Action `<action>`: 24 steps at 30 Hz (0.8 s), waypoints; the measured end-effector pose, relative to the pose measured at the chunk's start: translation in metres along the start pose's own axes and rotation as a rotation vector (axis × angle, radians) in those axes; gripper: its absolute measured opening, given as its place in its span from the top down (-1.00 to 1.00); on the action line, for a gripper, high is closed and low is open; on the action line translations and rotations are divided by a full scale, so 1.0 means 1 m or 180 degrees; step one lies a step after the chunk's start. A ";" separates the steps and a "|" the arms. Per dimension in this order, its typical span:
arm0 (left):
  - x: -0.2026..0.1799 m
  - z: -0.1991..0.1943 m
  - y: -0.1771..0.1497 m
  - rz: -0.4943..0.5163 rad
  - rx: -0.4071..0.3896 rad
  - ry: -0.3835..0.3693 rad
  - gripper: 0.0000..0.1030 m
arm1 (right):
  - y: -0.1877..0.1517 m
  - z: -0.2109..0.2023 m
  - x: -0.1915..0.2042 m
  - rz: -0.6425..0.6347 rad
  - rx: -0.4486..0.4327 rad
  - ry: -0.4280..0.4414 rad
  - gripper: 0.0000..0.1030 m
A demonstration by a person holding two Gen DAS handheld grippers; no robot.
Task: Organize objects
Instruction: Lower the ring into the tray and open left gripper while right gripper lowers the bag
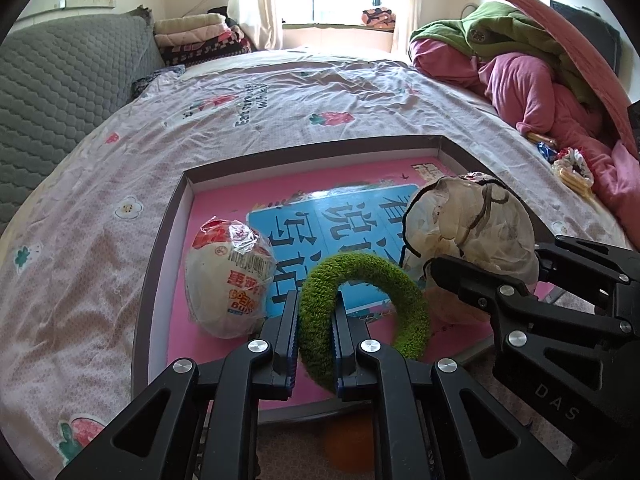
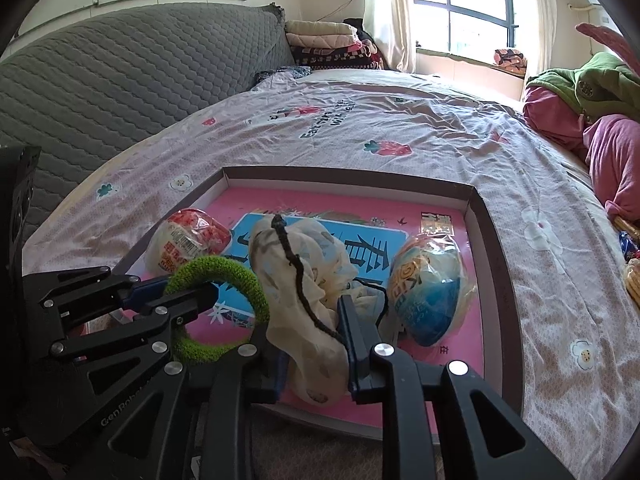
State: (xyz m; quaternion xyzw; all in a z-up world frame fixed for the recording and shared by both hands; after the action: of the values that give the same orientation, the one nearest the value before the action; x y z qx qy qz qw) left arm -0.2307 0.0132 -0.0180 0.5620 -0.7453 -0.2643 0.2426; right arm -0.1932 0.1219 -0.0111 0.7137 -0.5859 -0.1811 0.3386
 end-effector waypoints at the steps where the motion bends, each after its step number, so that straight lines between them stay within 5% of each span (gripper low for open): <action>1: 0.000 0.000 0.000 0.0003 0.0005 0.0004 0.73 | -0.001 0.000 0.000 -0.0002 0.0005 -0.0006 0.54; 12: 0.003 0.007 -0.002 -0.0026 0.0099 0.0046 0.71 | -0.007 0.000 -0.002 0.0049 0.0057 -0.0064 0.36; 24: 0.008 0.009 -0.003 -0.0089 0.0193 0.0025 0.46 | -0.010 -0.005 -0.004 0.0078 0.0105 -0.0094 0.29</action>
State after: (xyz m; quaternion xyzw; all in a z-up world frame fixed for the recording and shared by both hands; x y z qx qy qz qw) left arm -0.2362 0.0059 -0.0260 0.5805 -0.7441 -0.2427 0.2246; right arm -0.1839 0.1277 -0.0155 0.7091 -0.6025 -0.1778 0.3203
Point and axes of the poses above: each gripper's, at about its wrist camera, not at the fingertips, and z roughly the way its jaws point, x to its left, y to its top, the point moved 1 cm from there along z, roughly the way its jaws point, and after that the axes turned 5 degrees about z, right-handed, at the moved point
